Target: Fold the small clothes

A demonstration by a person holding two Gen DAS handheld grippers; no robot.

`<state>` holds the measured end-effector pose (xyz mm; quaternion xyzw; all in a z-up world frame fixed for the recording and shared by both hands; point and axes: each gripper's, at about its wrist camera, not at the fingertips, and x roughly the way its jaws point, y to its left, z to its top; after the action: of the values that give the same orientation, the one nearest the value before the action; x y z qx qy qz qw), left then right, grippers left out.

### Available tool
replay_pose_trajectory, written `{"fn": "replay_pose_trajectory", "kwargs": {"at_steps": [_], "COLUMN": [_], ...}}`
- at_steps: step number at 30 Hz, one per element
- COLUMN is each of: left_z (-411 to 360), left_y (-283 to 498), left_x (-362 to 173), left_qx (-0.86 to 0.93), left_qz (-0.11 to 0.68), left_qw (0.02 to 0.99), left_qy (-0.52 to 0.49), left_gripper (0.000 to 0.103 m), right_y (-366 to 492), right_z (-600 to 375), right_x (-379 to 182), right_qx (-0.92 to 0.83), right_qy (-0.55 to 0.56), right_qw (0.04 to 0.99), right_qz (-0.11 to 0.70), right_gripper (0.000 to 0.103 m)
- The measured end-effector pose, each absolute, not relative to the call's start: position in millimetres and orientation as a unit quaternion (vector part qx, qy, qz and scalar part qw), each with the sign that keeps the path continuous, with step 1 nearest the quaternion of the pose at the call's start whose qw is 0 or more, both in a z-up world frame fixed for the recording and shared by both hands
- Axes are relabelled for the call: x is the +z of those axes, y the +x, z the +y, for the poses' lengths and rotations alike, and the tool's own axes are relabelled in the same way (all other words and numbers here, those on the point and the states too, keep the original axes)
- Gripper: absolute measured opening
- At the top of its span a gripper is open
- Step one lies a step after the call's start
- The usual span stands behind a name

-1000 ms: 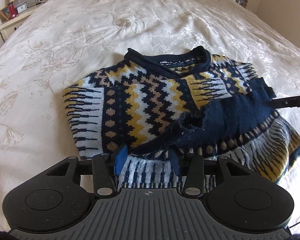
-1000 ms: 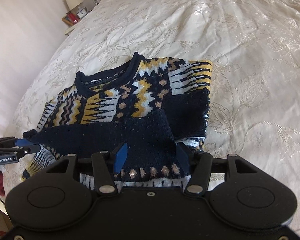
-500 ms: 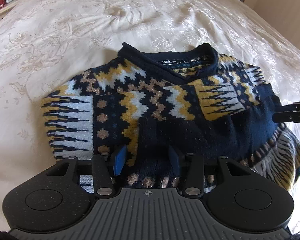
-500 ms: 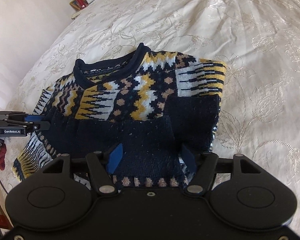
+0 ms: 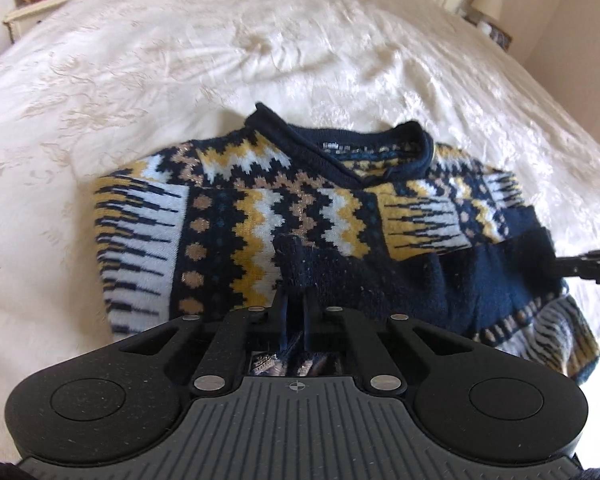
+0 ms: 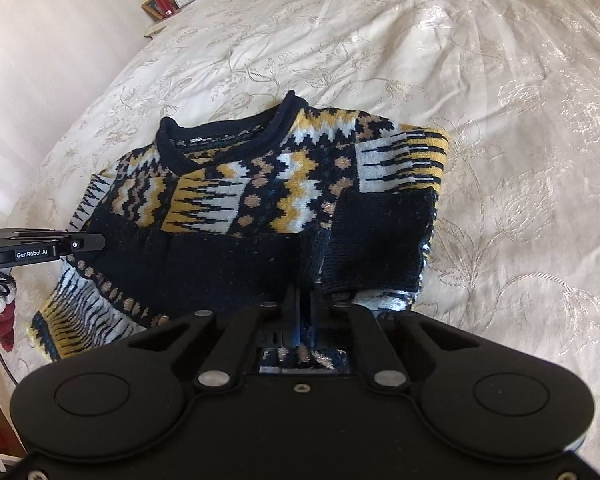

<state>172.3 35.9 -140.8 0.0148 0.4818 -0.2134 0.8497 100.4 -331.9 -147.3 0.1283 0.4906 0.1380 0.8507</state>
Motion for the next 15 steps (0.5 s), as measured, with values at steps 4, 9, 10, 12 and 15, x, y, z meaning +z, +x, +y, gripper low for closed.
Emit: {"fn": "replay_pose_trajectory", "kwargs": {"at_steps": [4,9,10,12,15], "left_z": [42.3,49.4,50.9,52.6,48.8], "left_y": [147.6,146.9,152.4,171.7,209.3], "left_x": [-113.1,-70.3,-63.8,-55.0,-59.1], "left_qx": [-0.202,-0.196,-0.195,-0.192,-0.186], "left_qz": [0.443,0.389,0.380,0.370,0.368], "left_qw": [0.873,0.900,0.904,0.909,0.911], "left_qy": [0.009,0.001,-0.005,-0.009,-0.007], "left_gripper": [0.006,0.006,0.006,0.006,0.006], "right_y": [85.3,90.1,96.5,114.5,153.8], "right_z": [-327.3,-330.2,-332.1,-335.7,-336.3], "right_x": [-125.3,-88.2,-82.1,-74.2,-76.3], "right_qx": [0.142,0.135,0.132,0.128,0.126], "right_qy": [0.128,0.124,0.125,0.129,0.132], "right_qw": [0.863,0.889,0.894,0.901,0.903], "right_qz": [0.467,0.419,0.409,0.394,0.389], "right_gripper": [0.010,0.010,0.010,0.010,0.010]}}
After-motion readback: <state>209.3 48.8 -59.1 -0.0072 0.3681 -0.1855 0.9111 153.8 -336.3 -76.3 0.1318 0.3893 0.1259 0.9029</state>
